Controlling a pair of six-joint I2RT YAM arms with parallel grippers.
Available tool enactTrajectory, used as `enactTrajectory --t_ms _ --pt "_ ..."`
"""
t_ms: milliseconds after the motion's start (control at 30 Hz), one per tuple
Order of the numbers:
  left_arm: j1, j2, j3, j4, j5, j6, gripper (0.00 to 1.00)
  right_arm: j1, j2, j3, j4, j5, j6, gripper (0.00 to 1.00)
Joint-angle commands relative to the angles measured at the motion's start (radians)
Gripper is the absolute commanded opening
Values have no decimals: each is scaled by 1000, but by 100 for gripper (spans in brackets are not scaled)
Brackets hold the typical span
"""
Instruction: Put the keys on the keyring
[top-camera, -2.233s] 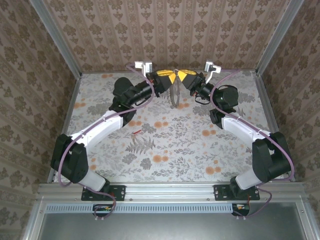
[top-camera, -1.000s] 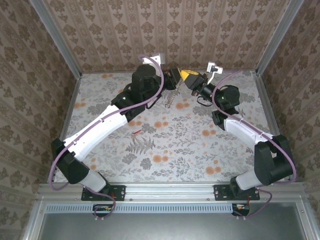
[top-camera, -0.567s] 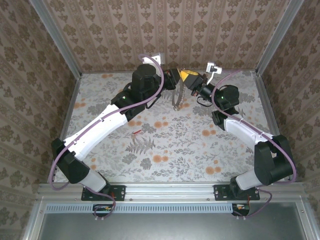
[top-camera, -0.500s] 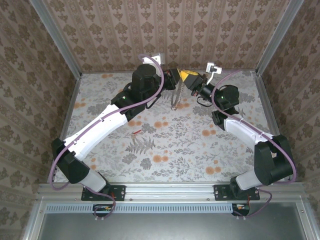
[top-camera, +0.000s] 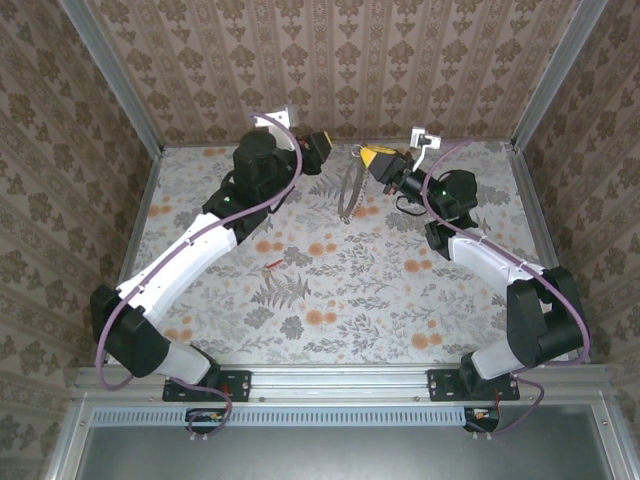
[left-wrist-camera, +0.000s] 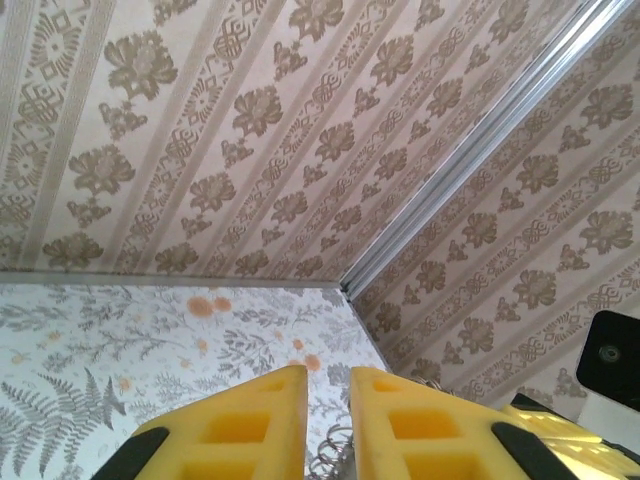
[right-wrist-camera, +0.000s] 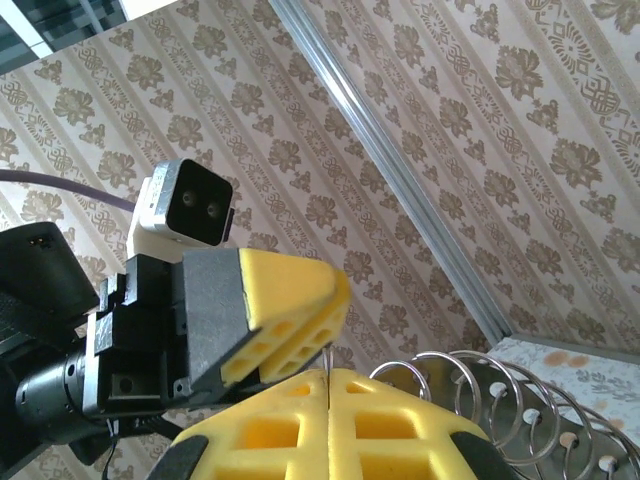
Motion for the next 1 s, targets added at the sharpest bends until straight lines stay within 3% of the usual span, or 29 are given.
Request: enactTrajectory --t_ms 0,167,367,433,733,967 --pt "16 -53 -49 94 124 62 20 -15 1 5 24 -40 -17 0" --pt "83 -78 -92 156 313 132 20 -36 20 42 3 -146 -15 0" --pt "148 -74 -57 112 621 248 22 -53 43 122 -55 -341 -40 0" --pt "159 -76 -48 88 669 278 23 -55 40 131 -63 -365 -42 0" --pt "178 -51 -65 209 863 213 20 -54 8 99 77 -284 66 0" --pt "171 -7 -79 334 935 120 17 -49 3 68 173 -199 135 0"
